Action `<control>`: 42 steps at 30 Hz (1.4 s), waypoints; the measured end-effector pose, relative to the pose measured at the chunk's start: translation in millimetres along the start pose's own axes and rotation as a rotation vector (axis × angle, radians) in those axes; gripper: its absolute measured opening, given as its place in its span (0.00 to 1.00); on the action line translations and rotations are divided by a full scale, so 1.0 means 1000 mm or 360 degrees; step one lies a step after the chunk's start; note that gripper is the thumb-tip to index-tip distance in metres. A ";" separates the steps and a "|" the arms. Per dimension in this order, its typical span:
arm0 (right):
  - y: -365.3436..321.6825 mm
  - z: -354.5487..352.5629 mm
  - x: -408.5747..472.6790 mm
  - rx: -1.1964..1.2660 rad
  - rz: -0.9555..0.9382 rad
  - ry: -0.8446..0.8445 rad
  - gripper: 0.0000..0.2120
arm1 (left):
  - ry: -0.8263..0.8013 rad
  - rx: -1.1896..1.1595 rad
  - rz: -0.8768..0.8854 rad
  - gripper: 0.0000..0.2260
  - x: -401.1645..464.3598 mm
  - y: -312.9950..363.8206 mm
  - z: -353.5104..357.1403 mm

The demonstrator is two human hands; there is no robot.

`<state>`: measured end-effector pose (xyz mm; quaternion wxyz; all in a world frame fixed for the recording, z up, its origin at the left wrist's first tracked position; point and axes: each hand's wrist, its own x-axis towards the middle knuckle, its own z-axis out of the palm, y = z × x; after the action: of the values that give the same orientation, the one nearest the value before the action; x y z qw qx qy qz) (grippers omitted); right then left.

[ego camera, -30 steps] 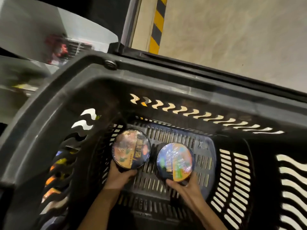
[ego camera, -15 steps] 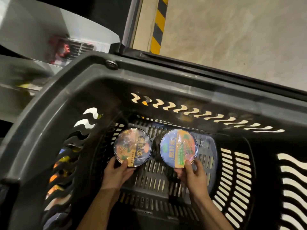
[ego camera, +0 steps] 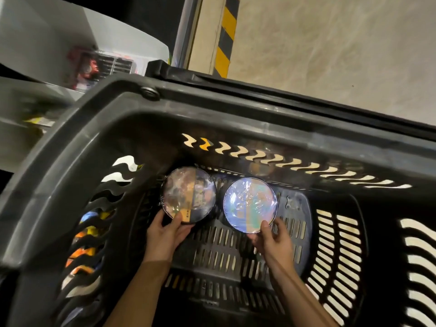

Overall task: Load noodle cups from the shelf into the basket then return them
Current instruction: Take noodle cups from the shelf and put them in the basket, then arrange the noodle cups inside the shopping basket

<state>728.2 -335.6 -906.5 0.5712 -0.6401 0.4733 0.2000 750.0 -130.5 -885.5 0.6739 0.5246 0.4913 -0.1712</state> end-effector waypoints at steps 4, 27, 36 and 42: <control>-0.002 0.003 -0.002 0.0030 -0.0001 -0.0035 0.14 | 0.0024 0.0029 0.0001 0.16 0.007 -0.002 0.012; -0.237 -0.103 -0.293 -0.1642 -0.0857 -0.0144 0.23 | 0.0126 0.2204 0.1118 0.14 -0.306 0.193 0.015; -0.332 -0.179 -0.482 -0.1478 -0.1291 -0.0097 0.24 | 0.0258 0.1991 0.1693 0.13 -0.517 0.277 -0.009; -0.343 -0.210 -0.560 -0.1485 -0.1649 -0.0273 0.25 | 0.0531 0.1764 0.1798 0.16 -0.610 0.280 -0.056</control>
<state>690.0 -352.5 -218.6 0.2940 -0.9434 -0.0746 0.1340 651.6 -146.3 -219.1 0.2186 0.9700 0.0899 0.0570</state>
